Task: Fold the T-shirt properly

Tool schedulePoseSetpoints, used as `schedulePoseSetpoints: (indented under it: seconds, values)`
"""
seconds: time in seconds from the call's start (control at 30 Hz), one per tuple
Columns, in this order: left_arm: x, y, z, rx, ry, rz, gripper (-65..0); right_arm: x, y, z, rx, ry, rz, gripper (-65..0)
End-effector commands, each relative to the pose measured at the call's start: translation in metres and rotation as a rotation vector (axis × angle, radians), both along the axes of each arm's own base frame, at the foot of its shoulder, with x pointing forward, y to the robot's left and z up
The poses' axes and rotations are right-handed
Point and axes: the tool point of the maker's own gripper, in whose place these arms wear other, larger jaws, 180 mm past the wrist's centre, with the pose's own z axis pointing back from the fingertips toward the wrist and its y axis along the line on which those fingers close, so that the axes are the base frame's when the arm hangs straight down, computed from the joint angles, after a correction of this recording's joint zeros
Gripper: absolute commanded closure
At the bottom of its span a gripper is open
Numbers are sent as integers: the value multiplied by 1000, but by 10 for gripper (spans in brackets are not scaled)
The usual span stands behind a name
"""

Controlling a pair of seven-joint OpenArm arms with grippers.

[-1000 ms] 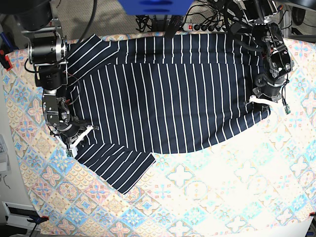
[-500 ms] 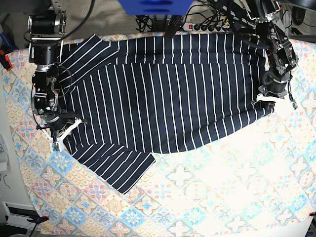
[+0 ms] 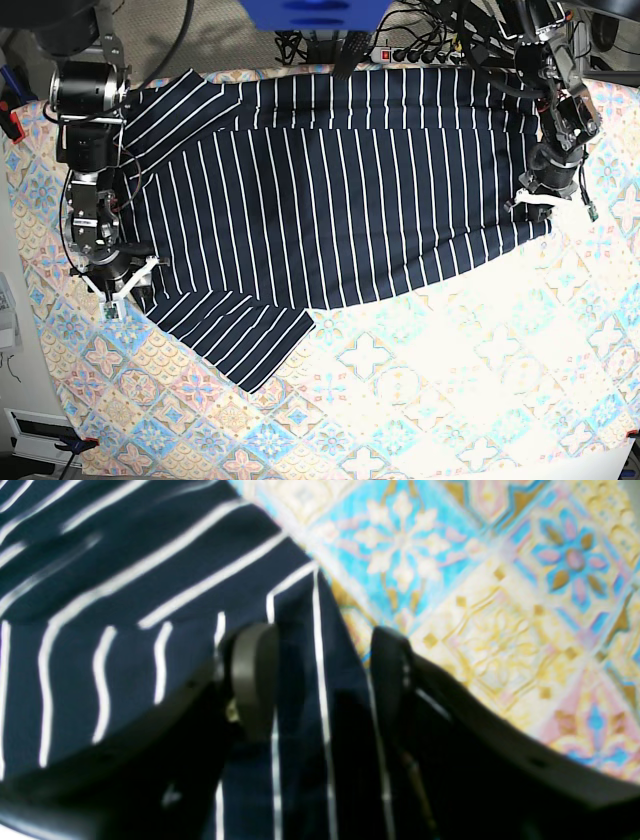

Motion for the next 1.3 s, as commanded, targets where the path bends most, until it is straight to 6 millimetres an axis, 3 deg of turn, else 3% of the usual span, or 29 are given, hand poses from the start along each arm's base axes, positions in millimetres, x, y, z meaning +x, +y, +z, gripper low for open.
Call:
schedulePoseSetpoints:
  seconds: [0.0, 0.2, 0.33, 0.43, 0.67, 0.83, 0.9, 1.13, 1.27]
  values:
    - [8, 5, 13, 24, -43, -3, 0, 23, -10, 27, -1, -87, -13, -312]
    - [7, 5, 13, 23, -44, 0, 0, 20, -21, 17, 11, -75, -42, -365]
    - [7, 5, 13, 22, -44, 1, 0, 19, -22, 17, 10, -73, -41, -357]
    - [7, 5, 13, 22, -44, 1, 0, 19, -20, 16, 17, -70, -31, -303]
    - [7, 5, 13, 22, -44, 2, 0, 12, 8, 6, 103, -32, 68, -153]
    - [8, 8, 15, 29, -49, 3, 0, 10, 9, 3, 106, -25, 68, -7]
    - [9, 9, 17, 33, -54, 4, 0, 10, 9, 3, 103, -17, 69, -4]
    - [8, 56, 39, 79, -100, 116, 0, 9, 8, 2, 103, -8, 69, -7]
    - [13, 76, 33, 73, -84, 152, -2, 9, 8, 2, 103, -8, 69, -7]
